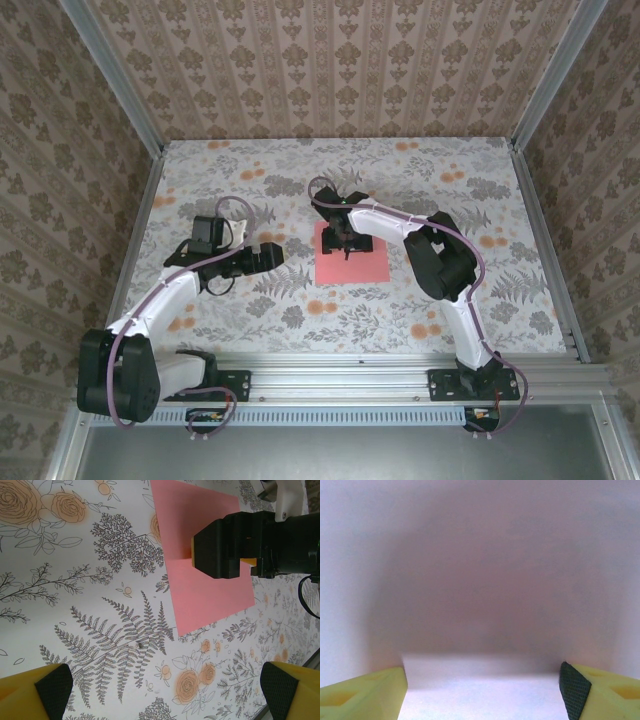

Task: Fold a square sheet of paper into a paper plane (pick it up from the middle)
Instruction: Fold the square sheet of paper in half at the center of the table.

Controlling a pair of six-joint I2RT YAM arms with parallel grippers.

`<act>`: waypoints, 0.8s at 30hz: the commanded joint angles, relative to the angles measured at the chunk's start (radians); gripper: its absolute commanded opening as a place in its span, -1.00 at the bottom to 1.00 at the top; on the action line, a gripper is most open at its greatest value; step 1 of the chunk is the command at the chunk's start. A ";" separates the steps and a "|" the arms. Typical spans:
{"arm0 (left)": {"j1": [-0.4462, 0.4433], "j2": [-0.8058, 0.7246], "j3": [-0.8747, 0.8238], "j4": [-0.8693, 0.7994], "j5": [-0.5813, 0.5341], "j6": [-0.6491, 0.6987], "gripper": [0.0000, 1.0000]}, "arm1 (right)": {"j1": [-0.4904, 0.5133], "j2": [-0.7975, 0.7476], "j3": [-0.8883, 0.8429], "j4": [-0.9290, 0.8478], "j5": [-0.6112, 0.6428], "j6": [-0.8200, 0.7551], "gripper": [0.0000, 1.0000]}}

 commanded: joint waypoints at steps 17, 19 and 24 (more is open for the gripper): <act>0.004 0.020 -0.010 -0.031 0.012 0.020 1.00 | -0.001 0.029 -0.148 0.070 -0.016 0.023 0.53; 0.004 0.025 -0.008 -0.033 0.011 0.019 1.00 | -0.006 0.021 -0.173 0.087 -0.029 0.025 0.52; 0.004 0.026 -0.001 -0.048 0.005 0.023 1.00 | -0.014 0.004 -0.205 0.103 -0.035 0.022 0.49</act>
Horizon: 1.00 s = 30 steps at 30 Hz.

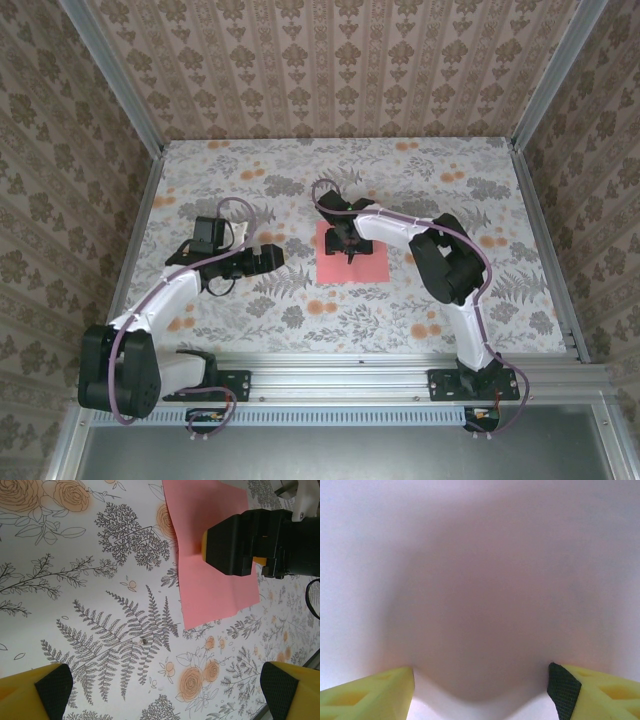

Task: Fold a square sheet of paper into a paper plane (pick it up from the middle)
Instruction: Fold the square sheet of paper in half at the center of the table.

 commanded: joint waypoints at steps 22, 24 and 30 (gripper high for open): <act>0.000 0.019 0.030 -0.063 -0.006 0.013 1.00 | -0.008 -0.063 -0.055 0.012 -0.039 -0.024 -0.11; -0.001 0.022 0.032 -0.062 -0.007 0.010 1.00 | -0.008 -0.076 -0.058 0.017 -0.041 -0.026 -0.17; -0.004 0.020 0.050 -0.076 -0.012 0.011 1.00 | -0.007 -0.113 -0.057 0.024 -0.066 -0.031 -0.34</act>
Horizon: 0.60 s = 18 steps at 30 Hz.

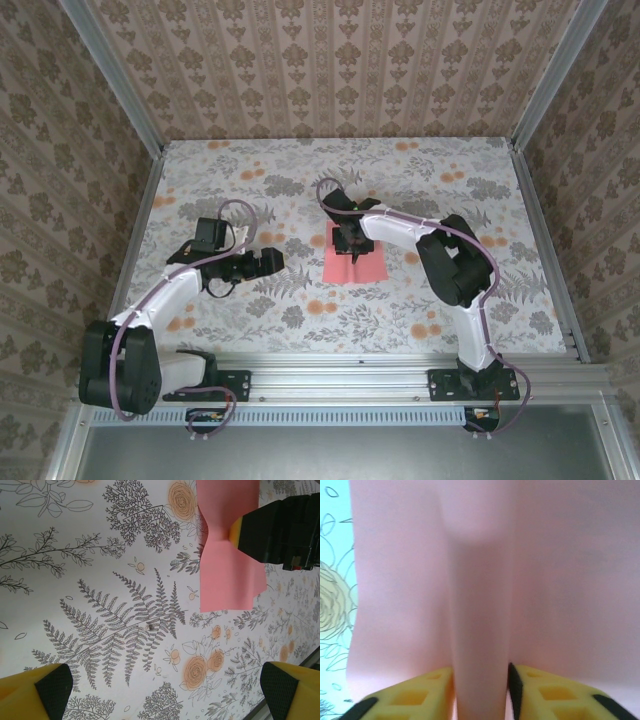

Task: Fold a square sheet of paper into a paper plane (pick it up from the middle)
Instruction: Fold the square sheet of paper in half at the center of the table.

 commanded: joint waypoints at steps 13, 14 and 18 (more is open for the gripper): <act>0.009 -0.069 0.116 -0.136 -0.035 0.036 1.00 | 0.018 -0.117 0.020 0.075 -0.233 0.060 -0.52; 0.009 -0.076 0.122 -0.143 -0.035 0.037 1.00 | 0.019 -0.126 0.019 0.084 -0.254 0.069 -0.51; 0.012 -0.114 0.161 -0.183 -0.036 0.035 1.00 | 0.014 -0.174 0.009 0.183 -0.375 0.119 -0.50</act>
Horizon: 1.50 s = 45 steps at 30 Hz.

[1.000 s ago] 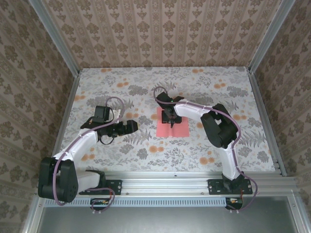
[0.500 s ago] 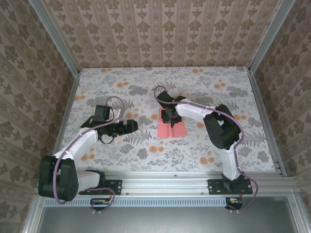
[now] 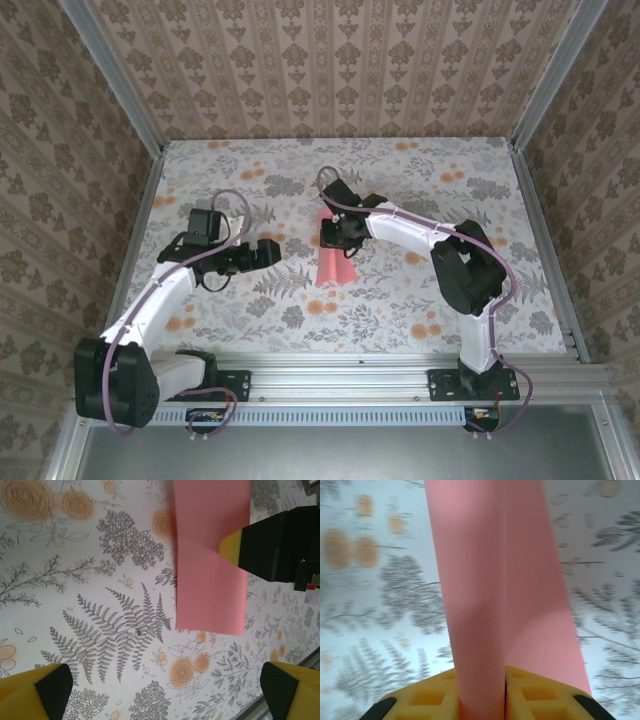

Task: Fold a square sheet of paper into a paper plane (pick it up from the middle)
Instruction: Fold the square sheet of paper in half at the center of the table.

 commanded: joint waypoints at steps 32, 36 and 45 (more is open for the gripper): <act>-0.194 0.175 0.041 0.260 -0.031 -0.199 0.89 | -0.197 -0.068 -0.475 0.476 -0.391 0.102 -0.40; -0.216 0.237 0.063 0.282 -0.055 -0.206 0.81 | -0.199 -0.052 -0.475 0.489 -0.389 0.111 -0.39; -0.306 0.386 0.114 0.300 -0.117 -0.199 0.57 | -0.199 -0.045 -0.466 0.476 -0.373 0.116 -0.33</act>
